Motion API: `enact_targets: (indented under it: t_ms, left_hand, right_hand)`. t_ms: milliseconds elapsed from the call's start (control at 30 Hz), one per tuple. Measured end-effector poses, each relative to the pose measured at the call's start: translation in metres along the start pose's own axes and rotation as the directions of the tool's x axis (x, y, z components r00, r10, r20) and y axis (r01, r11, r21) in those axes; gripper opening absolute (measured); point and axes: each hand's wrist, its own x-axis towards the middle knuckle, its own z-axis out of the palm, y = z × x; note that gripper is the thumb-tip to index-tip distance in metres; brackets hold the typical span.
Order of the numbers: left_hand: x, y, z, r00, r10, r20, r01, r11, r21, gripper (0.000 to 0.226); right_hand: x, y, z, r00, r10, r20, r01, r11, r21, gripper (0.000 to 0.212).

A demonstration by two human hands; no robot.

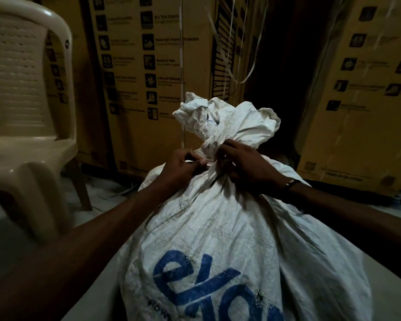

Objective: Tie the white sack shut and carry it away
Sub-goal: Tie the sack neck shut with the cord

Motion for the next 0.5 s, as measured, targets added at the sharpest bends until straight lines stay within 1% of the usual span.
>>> enact_targets:
  t_ms: [100,167,233,333,400,500]
  left_hand:
    - [0.001,-0.002,0.003,0.999,-0.037,-0.02,0.036,0.998,-0.045,0.033]
    - [0.0,-0.001,0.006,0.999,-0.036,-0.018,0.036,0.999,-0.002,0.036]
    - [0.0,0.002,0.009,1.0,-0.003,0.01,0.002,0.997,0.083,0.031]
    - [0.001,0.012,0.013,0.994,0.079,0.08,-0.096,0.969,0.229,0.021]
    - [0.002,0.019,0.019,0.99,0.088,0.106,-0.113,0.96,0.258,0.012]
    - [0.005,0.027,0.03,0.982,0.134,0.134,-0.172,0.924,0.341,0.012]
  right_hand:
    - [0.0,0.005,0.0,1.0,0.015,-0.016,-0.014,0.998,0.058,0.025]
    - [-0.005,0.009,-0.001,1.0,0.02,-0.022,-0.018,0.995,0.103,0.02]
    - [-0.011,0.011,-0.003,1.0,0.023,-0.021,-0.02,0.991,0.13,0.016]
    - [-0.021,0.015,-0.01,0.999,0.033,-0.015,-0.031,0.992,0.123,0.016]
    - [-0.028,0.018,-0.014,1.0,0.023,-0.008,-0.022,0.995,0.093,0.02]
    - [-0.035,0.022,-0.017,1.0,0.031,-0.002,-0.03,0.996,0.08,0.024]
